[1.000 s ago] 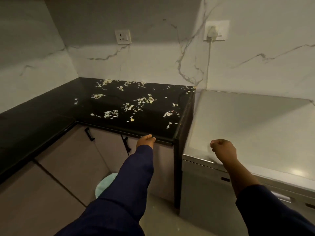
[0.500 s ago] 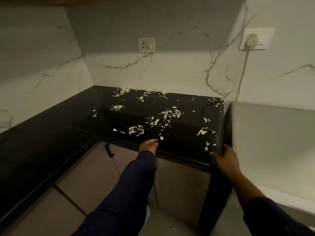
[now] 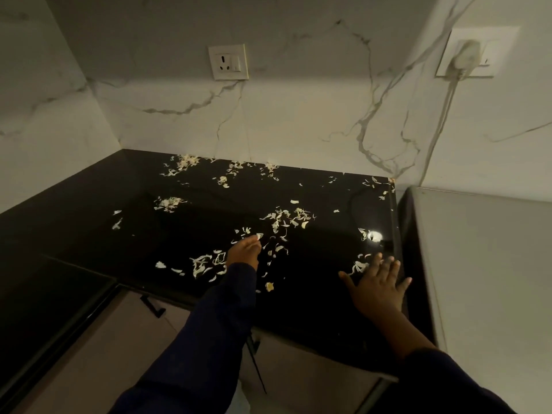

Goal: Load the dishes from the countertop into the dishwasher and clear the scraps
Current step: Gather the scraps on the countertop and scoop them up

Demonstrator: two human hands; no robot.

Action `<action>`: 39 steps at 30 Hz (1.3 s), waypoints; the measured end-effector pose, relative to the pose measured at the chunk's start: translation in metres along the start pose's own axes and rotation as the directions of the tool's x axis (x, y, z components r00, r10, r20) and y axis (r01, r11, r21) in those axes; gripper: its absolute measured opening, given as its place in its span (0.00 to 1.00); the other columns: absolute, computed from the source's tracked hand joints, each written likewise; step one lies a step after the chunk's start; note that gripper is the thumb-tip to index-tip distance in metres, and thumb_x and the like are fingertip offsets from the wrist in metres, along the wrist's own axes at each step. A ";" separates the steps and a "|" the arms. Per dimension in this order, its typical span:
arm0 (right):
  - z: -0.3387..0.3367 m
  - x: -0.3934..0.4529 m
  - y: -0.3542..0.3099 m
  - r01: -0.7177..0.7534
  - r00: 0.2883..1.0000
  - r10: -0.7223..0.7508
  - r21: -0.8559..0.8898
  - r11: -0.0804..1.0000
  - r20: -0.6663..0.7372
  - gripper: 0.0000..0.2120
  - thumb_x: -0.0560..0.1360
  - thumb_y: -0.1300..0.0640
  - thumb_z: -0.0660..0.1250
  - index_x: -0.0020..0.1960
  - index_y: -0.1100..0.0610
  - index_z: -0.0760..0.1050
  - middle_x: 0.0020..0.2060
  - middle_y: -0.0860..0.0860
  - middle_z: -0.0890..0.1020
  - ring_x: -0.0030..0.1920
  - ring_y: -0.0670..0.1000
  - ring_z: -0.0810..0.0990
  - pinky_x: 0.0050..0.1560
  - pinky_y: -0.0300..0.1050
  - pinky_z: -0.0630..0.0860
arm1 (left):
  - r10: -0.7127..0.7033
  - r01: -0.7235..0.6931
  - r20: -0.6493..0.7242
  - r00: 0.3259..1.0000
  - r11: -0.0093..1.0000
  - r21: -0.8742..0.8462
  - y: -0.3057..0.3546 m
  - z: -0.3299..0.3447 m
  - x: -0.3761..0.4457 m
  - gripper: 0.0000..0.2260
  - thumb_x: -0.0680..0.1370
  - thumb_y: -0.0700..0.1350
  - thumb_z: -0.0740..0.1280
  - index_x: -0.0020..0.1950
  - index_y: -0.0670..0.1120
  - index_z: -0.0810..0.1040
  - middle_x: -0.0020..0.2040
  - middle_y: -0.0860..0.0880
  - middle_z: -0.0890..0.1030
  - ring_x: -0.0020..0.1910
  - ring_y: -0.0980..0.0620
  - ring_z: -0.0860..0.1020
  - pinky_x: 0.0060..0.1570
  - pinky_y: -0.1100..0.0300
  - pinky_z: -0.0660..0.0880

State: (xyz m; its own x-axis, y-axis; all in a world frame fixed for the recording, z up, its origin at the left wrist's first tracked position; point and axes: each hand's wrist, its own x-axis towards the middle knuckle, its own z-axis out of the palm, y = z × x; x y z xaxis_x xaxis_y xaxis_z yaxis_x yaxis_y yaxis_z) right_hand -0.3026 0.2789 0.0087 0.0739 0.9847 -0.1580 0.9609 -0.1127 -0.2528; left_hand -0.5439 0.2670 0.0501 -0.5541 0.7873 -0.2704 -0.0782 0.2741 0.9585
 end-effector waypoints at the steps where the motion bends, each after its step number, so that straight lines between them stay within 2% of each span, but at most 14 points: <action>1: -0.002 0.012 -0.003 0.003 1.000 -0.003 0.001 1.000 0.010 0.47 0.73 0.29 0.47 0.75 0.61 0.35 0.75 0.62 0.41 0.75 0.60 0.37 0.72 0.63 0.37 | -0.003 0.003 -0.004 1.000 1.000 -0.007 0.004 0.004 0.009 0.15 0.76 0.36 0.62 0.63 0.40 0.74 0.62 0.44 0.76 0.61 0.47 0.74 0.59 0.54 0.72; 6: -0.012 0.066 -0.022 0.040 0.999 -0.040 0.034 0.999 0.003 0.48 0.73 0.29 0.49 0.76 0.61 0.36 0.75 0.63 0.43 0.75 0.61 0.38 0.73 0.59 0.38 | -0.001 0.001 -0.001 1.000 0.999 -0.051 0.023 0.022 0.044 0.16 0.76 0.35 0.61 0.64 0.39 0.73 0.62 0.42 0.76 0.57 0.49 0.75 0.53 0.56 0.72; 9: -0.015 0.091 -0.033 0.078 0.997 -0.078 0.043 0.996 0.014 0.46 0.73 0.30 0.50 0.76 0.61 0.38 0.75 0.63 0.44 0.76 0.61 0.40 0.73 0.58 0.39 | -0.022 0.024 0.023 1.000 0.996 -0.090 0.027 0.026 0.061 0.16 0.76 0.35 0.61 0.64 0.40 0.72 0.63 0.42 0.75 0.60 0.47 0.74 0.53 0.56 0.72; 14: -0.015 0.115 -0.061 0.128 0.990 -0.127 -0.021 0.992 0.064 0.41 0.76 0.34 0.47 0.76 0.61 0.41 0.76 0.62 0.44 0.76 0.59 0.39 0.73 0.59 0.40 | -0.088 0.092 0.044 0.995 0.989 -0.115 0.029 0.023 0.090 0.17 0.76 0.36 0.62 0.65 0.39 0.71 0.63 0.41 0.75 0.54 0.50 0.74 0.48 0.58 0.73; 18: 0.000 0.109 -0.097 0.258 0.964 -0.249 -0.093 0.962 0.097 0.40 0.76 0.33 0.44 0.76 0.60 0.41 0.76 0.60 0.41 0.76 0.57 0.37 0.73 0.59 0.39 | -0.108 0.114 0.069 0.992 0.990 -0.086 0.037 0.024 0.107 0.17 0.76 0.37 0.62 0.65 0.40 0.71 0.64 0.41 0.74 0.62 0.46 0.74 0.55 0.54 0.72; 21: 0.015 0.087 -0.131 0.360 0.926 -0.344 -0.085 0.929 0.158 0.41 0.75 0.31 0.43 0.76 0.57 0.39 0.75 0.58 0.40 0.75 0.56 0.36 0.73 0.59 0.38 | -0.093 0.104 0.126 0.988 0.991 -0.083 0.047 0.021 0.114 0.16 0.77 0.37 0.61 0.65 0.40 0.71 0.63 0.40 0.75 0.60 0.46 0.74 0.55 0.54 0.70; 23: 0.018 0.074 -0.150 0.392 0.908 -0.383 -0.018 0.920 0.168 0.40 0.75 0.32 0.45 0.76 0.56 0.40 0.76 0.56 0.41 0.76 0.54 0.37 0.73 0.57 0.37 | -0.078 0.093 0.168 0.983 0.992 -0.083 0.054 0.016 0.117 0.16 0.77 0.37 0.61 0.65 0.40 0.71 0.63 0.40 0.75 0.62 0.46 0.74 0.55 0.54 0.70; 26: 0.009 0.057 -0.156 0.376 0.900 -0.423 0.304 0.876 0.108 0.36 0.77 0.37 0.51 0.77 0.54 0.44 0.77 0.53 0.48 0.76 0.52 0.44 0.74 0.53 0.40 | -0.049 0.067 0.203 0.978 0.995 -0.079 0.060 0.008 0.123 0.16 0.77 0.37 0.61 0.65 0.41 0.71 0.63 0.40 0.75 0.63 0.45 0.73 0.54 0.54 0.70; 28: 0.005 0.043 -0.149 0.314 0.921 -0.386 0.491 0.813 0.051 0.36 0.77 0.39 0.56 0.77 0.52 0.45 0.77 0.51 0.50 0.76 0.51 0.45 0.74 0.52 0.44 | -0.040 0.059 0.217 0.975 0.995 -0.082 0.060 0.000 0.126 0.16 0.77 0.37 0.60 0.65 0.40 0.72 0.63 0.40 0.75 0.63 0.45 0.74 0.54 0.54 0.70; 29: 0.004 0.036 -0.143 0.278 0.939 -0.342 0.505 0.817 0.036 0.38 0.75 0.38 0.57 0.77 0.52 0.44 0.77 0.51 0.49 0.76 0.51 0.45 0.74 0.51 0.44 | -0.039 0.058 0.222 0.974 0.995 -0.082 0.057 -0.004 0.127 0.16 0.77 0.37 0.60 0.64 0.40 0.72 0.64 0.40 0.75 0.63 0.45 0.74 0.54 0.54 0.70; 31: 0.005 0.024 -0.130 0.211 0.962 -0.263 0.404 0.890 0.077 0.47 0.69 0.29 0.57 0.77 0.52 0.42 0.77 0.53 0.45 0.76 0.52 0.42 0.74 0.51 0.42 | -0.045 0.066 0.234 0.971 0.994 -0.085 0.053 -0.010 0.127 0.15 0.77 0.36 0.60 0.64 0.40 0.72 0.64 0.40 0.75 0.63 0.44 0.73 0.52 0.55 0.71; 34: 0.013 0.000 -0.118 0.178 0.959 -0.219 0.220 0.959 0.179 0.65 0.50 0.16 0.47 0.76 0.53 0.36 0.76 0.55 0.39 0.75 0.54 0.36 0.72 0.52 0.35 | -0.062 0.086 0.246 0.967 0.992 -0.090 0.048 -0.015 0.125 0.16 0.77 0.36 0.60 0.65 0.40 0.71 0.64 0.40 0.74 0.64 0.45 0.73 0.51 0.56 0.71; 36: 0.021 -0.018 -0.122 0.186 0.958 -0.207 0.119 0.975 0.201 0.69 0.46 0.15 0.44 0.75 0.54 0.31 0.75 0.56 0.35 0.74 0.55 0.32 0.69 0.53 0.31 | -0.064 0.092 0.257 0.964 0.991 -0.098 0.046 -0.017 0.122 0.16 0.77 0.37 0.60 0.65 0.40 0.71 0.64 0.40 0.74 0.64 0.45 0.73 0.53 0.55 0.71; 39: 0.037 -0.042 -0.136 0.160 0.972 -0.161 0.024 0.987 0.169 0.67 0.47 0.15 0.40 0.74 0.55 0.29 0.73 0.57 0.32 0.70 0.54 0.26 0.66 0.55 0.27 | -0.060 0.093 0.276 0.959 0.990 -0.110 0.046 -0.017 0.118 0.16 0.77 0.37 0.59 0.65 0.39 0.70 0.64 0.39 0.74 0.64 0.44 0.73 0.55 0.54 0.71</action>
State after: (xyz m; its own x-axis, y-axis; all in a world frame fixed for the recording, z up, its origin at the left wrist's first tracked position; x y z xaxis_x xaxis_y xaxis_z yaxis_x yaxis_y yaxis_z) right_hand -0.4457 0.2477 0.0147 -0.1283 0.9532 -0.2738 0.9538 0.0429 -0.2973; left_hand -0.6272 0.3633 0.0641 -0.2979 0.8915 -0.3413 -0.2197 0.2839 0.9333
